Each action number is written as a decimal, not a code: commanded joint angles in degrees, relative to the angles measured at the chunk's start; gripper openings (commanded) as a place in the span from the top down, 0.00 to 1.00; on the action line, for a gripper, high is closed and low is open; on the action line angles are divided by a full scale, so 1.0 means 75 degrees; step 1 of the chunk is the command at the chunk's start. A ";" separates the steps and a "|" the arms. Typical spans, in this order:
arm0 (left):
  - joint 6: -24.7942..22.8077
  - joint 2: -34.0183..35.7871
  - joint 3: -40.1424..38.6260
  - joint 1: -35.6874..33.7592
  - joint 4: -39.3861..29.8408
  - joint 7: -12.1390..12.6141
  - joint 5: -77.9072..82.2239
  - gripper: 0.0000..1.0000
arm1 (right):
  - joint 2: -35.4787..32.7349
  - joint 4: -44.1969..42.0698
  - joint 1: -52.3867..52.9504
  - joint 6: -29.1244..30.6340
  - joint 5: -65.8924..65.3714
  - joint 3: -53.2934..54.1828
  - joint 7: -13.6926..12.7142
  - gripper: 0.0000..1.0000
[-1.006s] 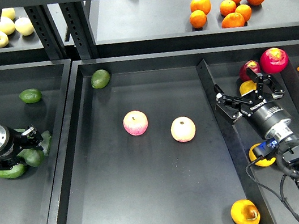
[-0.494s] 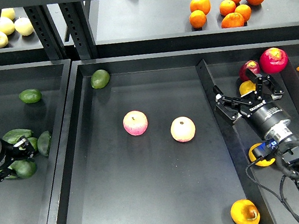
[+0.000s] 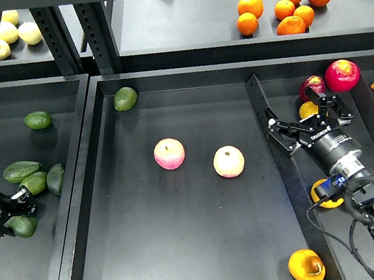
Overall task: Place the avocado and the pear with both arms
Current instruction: 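Lower the avocado among the other avocados and open the left gripper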
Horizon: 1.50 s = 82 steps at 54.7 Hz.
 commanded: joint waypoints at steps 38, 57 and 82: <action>-0.0001 -0.0207 -0.0397 0.0396 0.0250 0.0000 0.0379 0.54 | 0.0000 -0.0002 -0.0011 0.0014 -0.0009 0.0012 0.0000 0.00; -0.0001 -0.0278 -0.0409 0.0431 0.0250 0.0000 0.0391 0.52 | 0.0000 -0.0002 -0.0011 0.0014 0.0003 0.0000 0.0000 0.00; -0.0001 -0.0336 -0.0409 0.0466 0.0261 0.0000 0.0391 0.45 | 0.0000 -0.0014 -0.0011 -0.0009 0.0003 0.0000 -0.0012 0.00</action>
